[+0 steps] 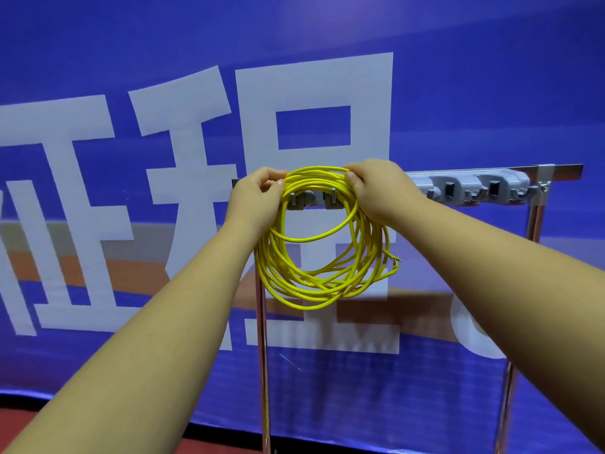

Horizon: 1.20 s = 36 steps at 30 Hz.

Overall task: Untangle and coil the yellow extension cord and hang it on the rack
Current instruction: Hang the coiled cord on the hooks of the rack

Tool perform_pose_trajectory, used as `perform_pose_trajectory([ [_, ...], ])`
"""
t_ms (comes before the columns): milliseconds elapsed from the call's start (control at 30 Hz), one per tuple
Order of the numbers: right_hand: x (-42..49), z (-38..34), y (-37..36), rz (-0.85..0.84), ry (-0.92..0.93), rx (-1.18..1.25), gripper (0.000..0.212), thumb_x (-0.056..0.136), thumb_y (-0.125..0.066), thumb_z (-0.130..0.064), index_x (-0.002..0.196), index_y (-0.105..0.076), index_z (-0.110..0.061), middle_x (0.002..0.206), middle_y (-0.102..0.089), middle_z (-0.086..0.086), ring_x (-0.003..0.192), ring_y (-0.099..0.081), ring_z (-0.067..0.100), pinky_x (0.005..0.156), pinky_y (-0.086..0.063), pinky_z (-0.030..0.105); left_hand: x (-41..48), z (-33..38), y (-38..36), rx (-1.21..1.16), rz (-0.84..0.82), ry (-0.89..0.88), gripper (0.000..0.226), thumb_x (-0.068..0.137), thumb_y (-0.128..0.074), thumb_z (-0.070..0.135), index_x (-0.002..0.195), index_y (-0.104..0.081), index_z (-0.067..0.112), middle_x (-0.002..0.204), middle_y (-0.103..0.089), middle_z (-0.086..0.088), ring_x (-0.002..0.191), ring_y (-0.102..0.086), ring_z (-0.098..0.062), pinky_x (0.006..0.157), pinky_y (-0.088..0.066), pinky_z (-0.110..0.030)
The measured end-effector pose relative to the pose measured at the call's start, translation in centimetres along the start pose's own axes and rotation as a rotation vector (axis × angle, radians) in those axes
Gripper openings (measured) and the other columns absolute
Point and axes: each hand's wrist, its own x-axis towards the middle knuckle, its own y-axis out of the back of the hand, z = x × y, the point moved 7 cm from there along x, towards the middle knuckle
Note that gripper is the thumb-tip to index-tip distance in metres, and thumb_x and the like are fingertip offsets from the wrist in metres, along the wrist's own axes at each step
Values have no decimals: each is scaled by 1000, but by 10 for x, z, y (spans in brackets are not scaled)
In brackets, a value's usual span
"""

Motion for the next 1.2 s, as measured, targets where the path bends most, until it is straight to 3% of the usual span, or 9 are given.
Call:
perform_pose_trajectory([
  [133, -11, -3, -2, 17, 17, -85, 42, 113, -37, -38, 143, -51, -12, 121, -63, 16, 113, -56, 40, 90, -47, 51, -16, -8, 1, 63, -26, -53, 39, 111, -42, 35, 147, -55, 39, 129, -63, 16, 95, -61, 4, 73, -47, -8],
  [233, -15, -6, -6, 9, -3, -88, 59, 111, -39, -44, 160, -35, -10, 140, -56, 20, 127, -51, 43, 102, -44, 55, -23, -11, 2, 91, -63, -73, 43, 112, -37, 39, 154, -45, 40, 141, -59, 7, 117, -53, -2, 92, -46, -21],
  [300, -17, -8, -7, 3, -14, -79, 65, 111, -40, -46, 163, -29, -10, 148, -52, 19, 133, -47, 42, 106, -42, 55, -26, -11, 3, 117, -80, -78, 45, 112, -37, 40, 156, -41, 39, 143, -57, 5, 121, -47, -4, 94, -43, -25],
  [533, -26, -10, -6, 26, -7, -74, 69, 108, -47, -49, 163, -29, -12, 148, -50, 17, 133, -47, 39, 107, -42, 55, -28, -13, 11, 132, -89, -93, 49, 107, -48, 45, 155, -42, 37, 147, -55, 5, 128, -55, -15, 100, -53, -36],
  [600, -30, -11, -5, 36, -10, -45, 69, 107, -49, -48, 163, -30, -12, 149, -49, 17, 134, -46, 39, 108, -42, 55, -30, -12, 16, 112, -35, -71, 45, 106, -52, 41, 150, -48, 30, 137, -60, 6, 117, -59, -12, 88, -55, -26],
  [700, -36, -11, -2, 49, -15, -30, 63, 104, -53, -46, 155, -39, -12, 141, -53, 17, 128, -49, 40, 104, -43, 53, -34, -15, 23, 84, 33, 5, 40, 105, -56, 37, 142, -51, 22, 126, -62, 6, 109, -61, -12, 73, -46, -15],
  [833, -46, -10, 3, 70, -23, -18, 47, 100, -57, -41, 135, -51, -10, 125, -58, 16, 113, -54, 39, 91, -47, 51, -45, -13, 25, 110, 22, 26, 39, 104, -59, 37, 138, -53, 20, 129, -60, 1, 110, -61, -16, 81, -49, -25],
  [967, -62, -9, 10, 96, -43, 42, 47, 99, -58, -42, 132, -53, -9, 125, -59, 16, 116, -55, 39, 93, -48, 51, -61, -7, 30, 103, 49, 35, 34, 103, -60, 34, 133, -55, 18, 127, -59, -1, 105, -60, -13, 73, -45, -16],
  [1200, -109, -3, 13, 140, -77, 219, 31, 92, -58, -35, 118, -57, -17, 125, -56, 9, 120, -53, 35, 98, -49, 51, -104, -23, 26, 89, 70, 170, 37, 101, -61, 35, 131, -53, 15, 129, -57, -5, 106, -59, -15, 72, -40, -16],
])
